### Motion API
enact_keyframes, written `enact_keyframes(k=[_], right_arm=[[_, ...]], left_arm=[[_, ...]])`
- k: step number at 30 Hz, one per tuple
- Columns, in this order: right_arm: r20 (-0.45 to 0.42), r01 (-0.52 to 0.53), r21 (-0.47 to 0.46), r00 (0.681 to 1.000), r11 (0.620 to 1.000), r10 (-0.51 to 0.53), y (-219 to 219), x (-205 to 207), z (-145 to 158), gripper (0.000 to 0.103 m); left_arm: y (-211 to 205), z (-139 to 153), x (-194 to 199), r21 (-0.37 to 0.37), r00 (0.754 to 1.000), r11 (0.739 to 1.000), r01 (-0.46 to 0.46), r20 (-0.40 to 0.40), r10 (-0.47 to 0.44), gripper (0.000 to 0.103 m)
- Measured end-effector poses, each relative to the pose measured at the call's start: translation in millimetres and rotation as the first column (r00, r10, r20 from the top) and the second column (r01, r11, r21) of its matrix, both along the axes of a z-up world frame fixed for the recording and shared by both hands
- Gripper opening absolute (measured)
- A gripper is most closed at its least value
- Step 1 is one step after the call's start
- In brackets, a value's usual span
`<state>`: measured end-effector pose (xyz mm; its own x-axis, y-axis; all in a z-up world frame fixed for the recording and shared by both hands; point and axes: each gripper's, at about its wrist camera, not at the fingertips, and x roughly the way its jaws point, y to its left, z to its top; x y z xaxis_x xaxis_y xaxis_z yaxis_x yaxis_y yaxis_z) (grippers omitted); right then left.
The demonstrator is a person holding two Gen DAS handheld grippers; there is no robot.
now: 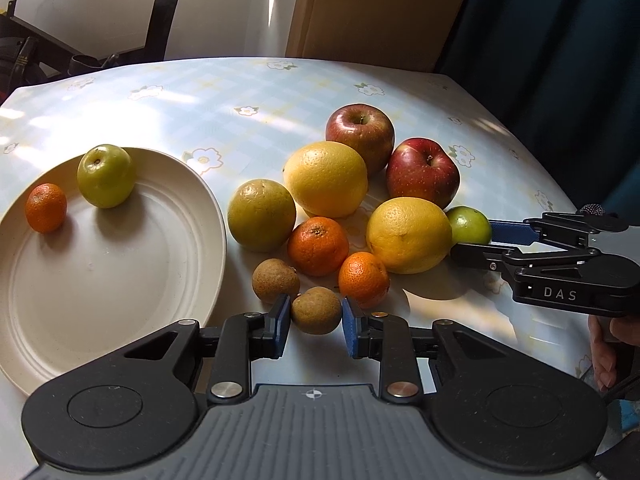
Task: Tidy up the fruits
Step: 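Grasp a brown kiwi with the left tool while the right tool grasps a green apple, then lower the kiwi and green apple into the cream plate and open both tools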
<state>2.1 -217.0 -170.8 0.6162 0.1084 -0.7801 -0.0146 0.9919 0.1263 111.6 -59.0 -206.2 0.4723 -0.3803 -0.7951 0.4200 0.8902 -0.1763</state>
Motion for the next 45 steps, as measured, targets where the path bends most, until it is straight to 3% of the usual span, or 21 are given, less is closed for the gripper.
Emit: enact_keyframes(k=[15, 27, 39, 45], right_arm=[[0.021, 0.015, -0.025, 1.0, 1.0, -0.014, -2, -6, 12, 0.041], [0.091, 0.017, -0.028, 0.996, 0.999, -0.015, -2, -2, 54, 0.041], [0.133, -0.162, -0.033, 0.977, 0.986, 0.165, 45, 50, 83, 0.041], [0.093, -0.323, -0.059, 0.94, 0.945, 0.327, 100, 92, 74, 0.041]], left_arm=[[4, 16, -11, -0.009, 0.998, 1.0, 0.015, 0.061, -0.015, 0.029], [39, 50, 2, -0.032, 0.99, 0.999, -0.027, 0.139, 0.031, 0.029], [111, 74, 32, 0.007, 0.968, 0.988, -0.157, 0.2, 0.153, 0.029], [139, 63, 46, 0.014, 0.966, 0.978, -0.206, 0.162, 0.201, 0.029]])
